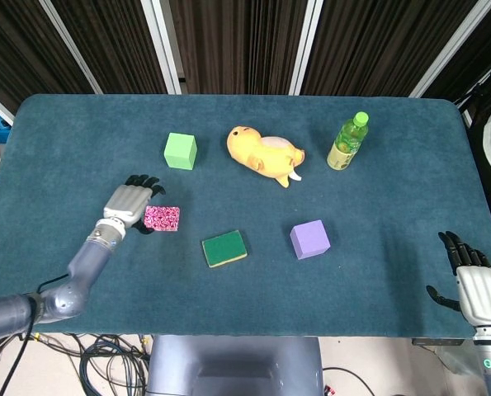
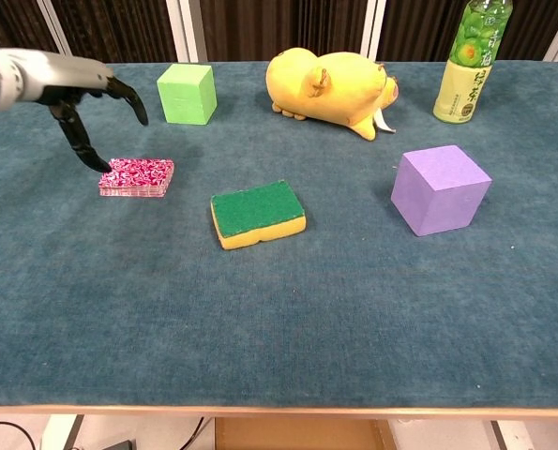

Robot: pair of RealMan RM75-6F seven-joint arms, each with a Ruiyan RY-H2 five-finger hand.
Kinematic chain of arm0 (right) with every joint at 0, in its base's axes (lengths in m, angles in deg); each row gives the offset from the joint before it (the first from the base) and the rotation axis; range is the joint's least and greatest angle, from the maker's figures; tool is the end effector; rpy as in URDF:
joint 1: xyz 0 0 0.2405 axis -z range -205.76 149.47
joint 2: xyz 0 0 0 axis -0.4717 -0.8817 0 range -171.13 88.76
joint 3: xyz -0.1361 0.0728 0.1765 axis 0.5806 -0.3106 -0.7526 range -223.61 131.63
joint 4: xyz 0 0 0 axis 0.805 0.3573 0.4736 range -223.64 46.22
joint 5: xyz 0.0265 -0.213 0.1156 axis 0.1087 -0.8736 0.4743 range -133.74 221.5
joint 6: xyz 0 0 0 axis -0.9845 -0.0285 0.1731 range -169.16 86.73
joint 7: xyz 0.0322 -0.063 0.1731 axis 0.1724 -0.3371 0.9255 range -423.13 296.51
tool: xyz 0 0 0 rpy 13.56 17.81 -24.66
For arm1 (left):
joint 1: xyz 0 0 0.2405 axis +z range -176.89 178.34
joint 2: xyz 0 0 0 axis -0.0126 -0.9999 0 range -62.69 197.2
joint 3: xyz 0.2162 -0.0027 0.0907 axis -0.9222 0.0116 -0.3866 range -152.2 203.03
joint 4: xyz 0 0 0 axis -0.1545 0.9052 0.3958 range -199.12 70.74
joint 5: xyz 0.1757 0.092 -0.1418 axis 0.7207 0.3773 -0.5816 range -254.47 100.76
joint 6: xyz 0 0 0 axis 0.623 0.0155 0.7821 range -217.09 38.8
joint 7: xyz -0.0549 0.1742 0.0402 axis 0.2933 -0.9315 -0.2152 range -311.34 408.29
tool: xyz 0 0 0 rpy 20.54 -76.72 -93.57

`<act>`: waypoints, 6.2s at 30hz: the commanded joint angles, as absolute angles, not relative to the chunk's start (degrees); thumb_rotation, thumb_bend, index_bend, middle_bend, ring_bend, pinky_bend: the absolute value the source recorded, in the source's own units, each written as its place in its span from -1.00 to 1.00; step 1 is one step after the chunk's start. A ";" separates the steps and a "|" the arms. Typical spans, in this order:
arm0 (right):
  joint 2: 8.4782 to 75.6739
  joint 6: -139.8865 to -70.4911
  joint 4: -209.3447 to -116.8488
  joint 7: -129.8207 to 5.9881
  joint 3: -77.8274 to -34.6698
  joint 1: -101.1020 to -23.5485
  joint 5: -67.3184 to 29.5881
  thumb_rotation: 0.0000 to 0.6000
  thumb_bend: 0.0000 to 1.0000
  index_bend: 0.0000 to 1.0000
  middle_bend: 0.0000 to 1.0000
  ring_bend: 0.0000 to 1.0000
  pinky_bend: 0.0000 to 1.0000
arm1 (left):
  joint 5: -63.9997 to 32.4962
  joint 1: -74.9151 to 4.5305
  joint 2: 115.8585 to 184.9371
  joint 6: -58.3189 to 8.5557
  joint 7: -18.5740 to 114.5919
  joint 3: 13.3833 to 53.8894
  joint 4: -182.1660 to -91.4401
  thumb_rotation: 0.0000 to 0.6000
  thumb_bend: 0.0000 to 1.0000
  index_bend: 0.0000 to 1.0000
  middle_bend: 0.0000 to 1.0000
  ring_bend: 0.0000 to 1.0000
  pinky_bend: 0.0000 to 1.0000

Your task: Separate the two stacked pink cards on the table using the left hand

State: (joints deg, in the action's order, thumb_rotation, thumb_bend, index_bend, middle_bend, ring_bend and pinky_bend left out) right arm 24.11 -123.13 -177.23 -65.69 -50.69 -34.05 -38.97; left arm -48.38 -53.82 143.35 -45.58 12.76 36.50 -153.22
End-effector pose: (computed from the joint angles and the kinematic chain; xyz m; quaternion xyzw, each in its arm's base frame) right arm -0.3232 -0.2397 0.1208 0.5982 -0.3760 0.3548 0.6123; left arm -0.1412 0.4273 -0.0224 -0.7386 -0.4355 -0.2293 0.4606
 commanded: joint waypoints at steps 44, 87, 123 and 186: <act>23.97 -122.60 -176.52 -64.63 -50.89 -34.28 -38.49 1.00 -0.60 -0.93 -0.83 -0.70 -0.57 | -54.28 -60.29 150.48 -45.46 14.33 29.63 -144.14 1.00 -0.54 -0.20 -0.71 -1.00 -1.00; 23.91 -122.03 -176.85 -64.65 -50.64 -34.58 -38.57 1.00 -0.60 -0.93 -0.83 -0.70 -0.57 | -56.28 -62.09 148.09 -42.92 13.71 28.80 -147.80 1.00 -0.48 -0.09 -0.70 -1.00 -1.00; 23.75 -121.56 -176.42 -64.01 -50.74 -34.68 -38.04 1.00 -0.60 -0.93 -0.83 -0.70 -0.57 | -75.56 -77.71 157.84 -46.24 3.43 34.25 -134.89 1.00 -0.48 -0.07 -0.69 -1.00 -1.00; 24.12 -121.17 -177.02 -65.95 -50.70 -34.85 -37.57 1.00 -0.60 -0.93 -0.83 -0.69 -0.57 | -63.31 -69.63 143.37 -32.65 3.92 32.80 -160.52 1.00 -0.61 -0.28 -0.74 -1.00 -1.00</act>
